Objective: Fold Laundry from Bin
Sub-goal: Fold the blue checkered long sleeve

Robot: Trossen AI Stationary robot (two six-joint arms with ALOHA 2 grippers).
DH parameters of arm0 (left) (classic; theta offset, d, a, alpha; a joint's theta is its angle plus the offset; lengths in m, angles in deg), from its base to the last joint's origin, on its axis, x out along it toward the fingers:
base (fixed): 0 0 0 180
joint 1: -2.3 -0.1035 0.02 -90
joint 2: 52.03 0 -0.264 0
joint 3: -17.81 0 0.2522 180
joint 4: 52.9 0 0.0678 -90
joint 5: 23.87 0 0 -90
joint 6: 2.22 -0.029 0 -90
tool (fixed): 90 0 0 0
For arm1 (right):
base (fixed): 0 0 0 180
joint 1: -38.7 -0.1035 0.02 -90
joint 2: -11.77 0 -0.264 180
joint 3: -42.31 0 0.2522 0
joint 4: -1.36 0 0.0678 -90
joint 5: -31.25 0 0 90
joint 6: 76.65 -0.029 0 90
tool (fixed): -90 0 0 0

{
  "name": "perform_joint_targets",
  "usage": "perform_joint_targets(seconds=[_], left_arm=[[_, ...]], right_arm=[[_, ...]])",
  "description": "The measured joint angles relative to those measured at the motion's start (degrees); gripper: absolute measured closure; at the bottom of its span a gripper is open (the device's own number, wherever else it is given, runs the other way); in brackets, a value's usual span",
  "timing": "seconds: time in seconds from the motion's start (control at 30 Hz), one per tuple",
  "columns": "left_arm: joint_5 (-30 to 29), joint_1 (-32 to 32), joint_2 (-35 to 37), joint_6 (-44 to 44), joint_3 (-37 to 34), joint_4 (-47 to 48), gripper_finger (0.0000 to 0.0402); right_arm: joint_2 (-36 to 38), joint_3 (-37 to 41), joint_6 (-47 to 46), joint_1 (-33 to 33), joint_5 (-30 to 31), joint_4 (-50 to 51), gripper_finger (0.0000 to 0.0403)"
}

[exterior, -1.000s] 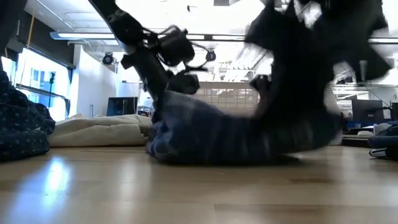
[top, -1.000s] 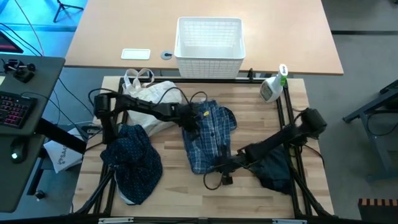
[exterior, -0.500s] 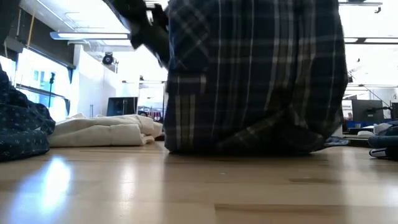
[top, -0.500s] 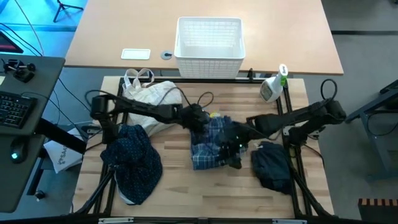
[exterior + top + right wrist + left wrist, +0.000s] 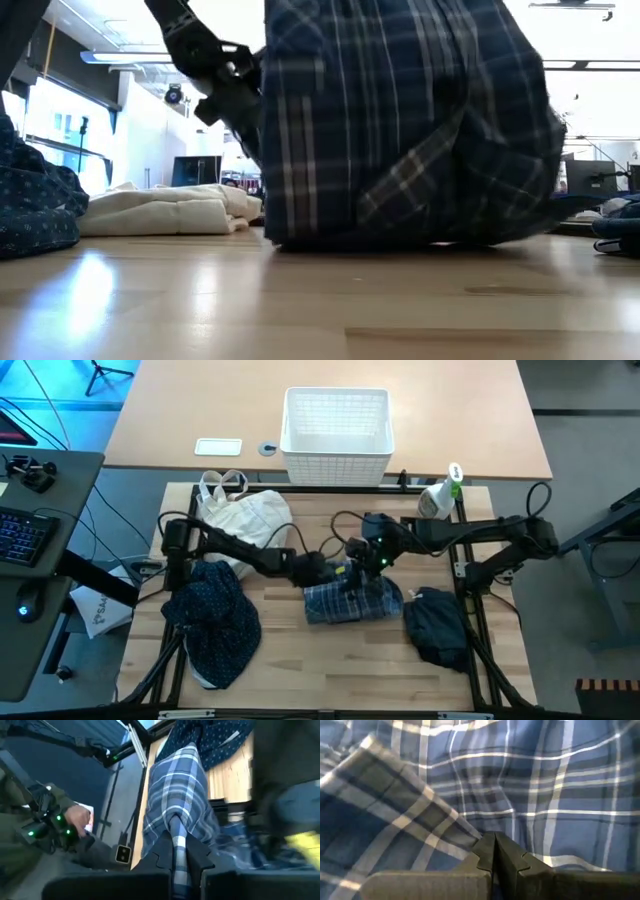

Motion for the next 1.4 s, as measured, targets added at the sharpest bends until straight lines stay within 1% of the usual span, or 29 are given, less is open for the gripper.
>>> perform_joint_targets(seconds=[0.1, 0.17, 0.23, 0.33, 0.5, 0.6, 0.7, 0.8, 0.9, 0.97, 1.03, 1.1, 1.2, 1.3, 1.4], left_arm=[[-3.3, 1.2, 2.6, -2.3, 0.6, 5.4, 0.0402], [-6.7, 1.0, 5.3, -4.2, 1.5, 9.1, 0.0402], [-10.4, 0.4, 8.8, -5.3, 1.5, 15.1, 0.0402], [-14.5, -0.3, 13.6, -5.2, 1.5, 22.9, 0.0402], [-20.0, -0.6, 22.5, -1.2, 1.5, 34.0, 0.0402], [-21.4, 0.0, 27.5, 3.0, 1.4, 35.7, 0.0402], [-21.4, 1.2, 31.4, 7.0, 1.5, 32.8, 0.0402], [-20.7, 1.9, 32.1, 9.8, 1.5, 26.6, 0.0402], [-20.4, 2.0, 30.0, 10.8, 1.5, 19.9, 0.0402], [-20.7, 1.7, 27.1, 10.5, 1.5, 17.5, 0.0402], [-21.1, 1.5, 25.1, 11.4, 1.3, 17.3, 0.0402], [-21.5, 1.5, 24.6, 13.7, 1.3, 15.5, 0.0402], [-21.4, 1.4, 24.9, 16.7, 1.4, 11.0, 0.0402], [-19.6, 0.4, 24.7, 19.0, 1.4, 5.2, 0.0402], [-19.7, -1.4, 23.9, 19.8, 1.5, 1.3, 0.0402]], right_arm=[[-1.7, 0.0, 2.0, 2.2, -3.5, 0.6, 0.0402], [-3.3, 0.0, 4.6, 3.7, -3.9, 2.4, 0.0402], [-5.5, 0.0, 6.4, 5.4, -4.8, 2.8, 0.0402], [-9.1, 0.0, 10.3, 8.1, -6.0, 4.6, 0.0402], [-14.9, 0.0, 16.0, 13.0, -6.7, 5.4, 0.0402], [-16.9, 0.1, 18.1, 16.5, -6.7, 6.5, 0.0402], [-17.7, 0.1, 20.7, 19.7, -5.1, 6.4, 0.0402], [-18.4, 0.0, 23.3, 22.3, -4.4, 5.8, 0.0402], [-19.2, 0.0, 24.6, 24.5, -4.9, 5.3, 0.0402], [-19.2, 0.0, 24.7, 25.5, -7.4, 5.7, 0.0403], [-17.7, 0.1, 25.2, 26.4, -10.9, 7.2, 0.0403], [-14.6, 0.1, 26.2, 26.9, -12.6, 8.8, 0.0403], [-10.0, 0.0, 27.4, 28.1, -13.5, 12.4, 0.0403], [-6.8, 0.0, 30.7, 30.4, -13.6, 15.8, 0.0403], [-5.3, 4.0, 32.7, 34.9, -13.8, 13.7, 0.0403]])
